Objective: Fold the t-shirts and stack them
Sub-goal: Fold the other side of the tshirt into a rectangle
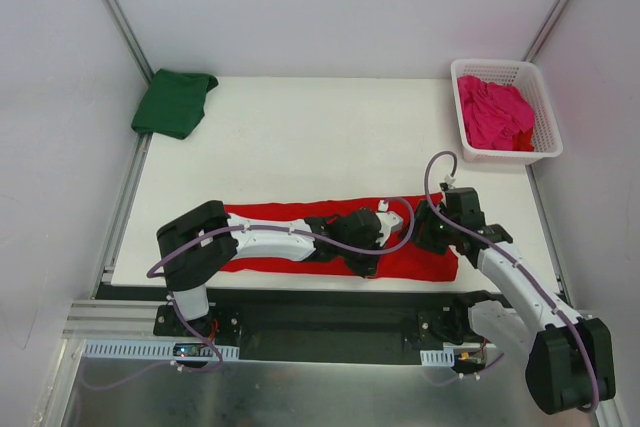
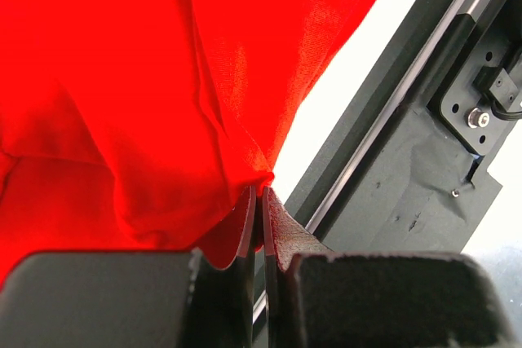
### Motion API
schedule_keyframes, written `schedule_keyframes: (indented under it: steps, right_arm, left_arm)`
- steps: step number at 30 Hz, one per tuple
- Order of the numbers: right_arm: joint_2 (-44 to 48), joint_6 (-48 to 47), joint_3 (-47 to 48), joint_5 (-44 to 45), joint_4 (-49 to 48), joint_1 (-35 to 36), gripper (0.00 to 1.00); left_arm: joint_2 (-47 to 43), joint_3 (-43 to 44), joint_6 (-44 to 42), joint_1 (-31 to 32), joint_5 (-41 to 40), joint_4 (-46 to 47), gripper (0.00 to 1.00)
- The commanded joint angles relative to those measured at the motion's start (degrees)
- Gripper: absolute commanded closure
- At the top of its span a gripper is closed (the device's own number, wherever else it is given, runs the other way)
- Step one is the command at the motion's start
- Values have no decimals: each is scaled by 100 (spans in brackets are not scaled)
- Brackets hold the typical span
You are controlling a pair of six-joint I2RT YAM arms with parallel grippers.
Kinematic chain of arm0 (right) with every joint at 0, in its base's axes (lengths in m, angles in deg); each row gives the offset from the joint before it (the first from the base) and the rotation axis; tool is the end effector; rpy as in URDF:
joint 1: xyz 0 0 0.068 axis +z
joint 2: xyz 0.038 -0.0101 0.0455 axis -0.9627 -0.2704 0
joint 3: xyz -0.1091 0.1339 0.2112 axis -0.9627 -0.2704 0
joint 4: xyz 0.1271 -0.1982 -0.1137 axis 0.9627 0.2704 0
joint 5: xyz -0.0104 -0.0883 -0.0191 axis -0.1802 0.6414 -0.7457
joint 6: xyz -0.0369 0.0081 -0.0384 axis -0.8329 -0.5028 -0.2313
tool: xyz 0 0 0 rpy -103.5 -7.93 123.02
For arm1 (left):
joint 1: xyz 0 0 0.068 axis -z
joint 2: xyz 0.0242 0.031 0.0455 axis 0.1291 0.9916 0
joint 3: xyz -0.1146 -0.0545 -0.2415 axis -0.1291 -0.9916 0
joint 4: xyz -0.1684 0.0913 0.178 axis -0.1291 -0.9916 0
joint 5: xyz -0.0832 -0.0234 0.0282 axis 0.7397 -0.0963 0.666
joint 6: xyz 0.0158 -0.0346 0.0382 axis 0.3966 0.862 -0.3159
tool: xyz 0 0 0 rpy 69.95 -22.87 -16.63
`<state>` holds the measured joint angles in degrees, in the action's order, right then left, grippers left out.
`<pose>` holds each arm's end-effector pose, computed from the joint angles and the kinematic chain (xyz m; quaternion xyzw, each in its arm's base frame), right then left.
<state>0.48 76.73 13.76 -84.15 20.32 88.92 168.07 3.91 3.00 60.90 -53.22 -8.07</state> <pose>0.1709 0.0536 0.1882 -0.0135 0.9267 0.2142 0.3083 0.1327 -0.3538 0.1788 0.3846 0.8184 -0.3636 0.2236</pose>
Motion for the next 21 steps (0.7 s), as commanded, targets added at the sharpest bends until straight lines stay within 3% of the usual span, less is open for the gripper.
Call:
schedule_keyframes:
  steps: [1, 21]
  right_arm:
    - [-79, -123, -22, -110, -352, 77, 39]
    - [-18, -158, -356, -233, -369, 165, 44]
  left_arm:
    - [-248, -82, 86, 59, -100, 48, 100]
    - [-266, -91, 77, 59, -162, 40, 100]
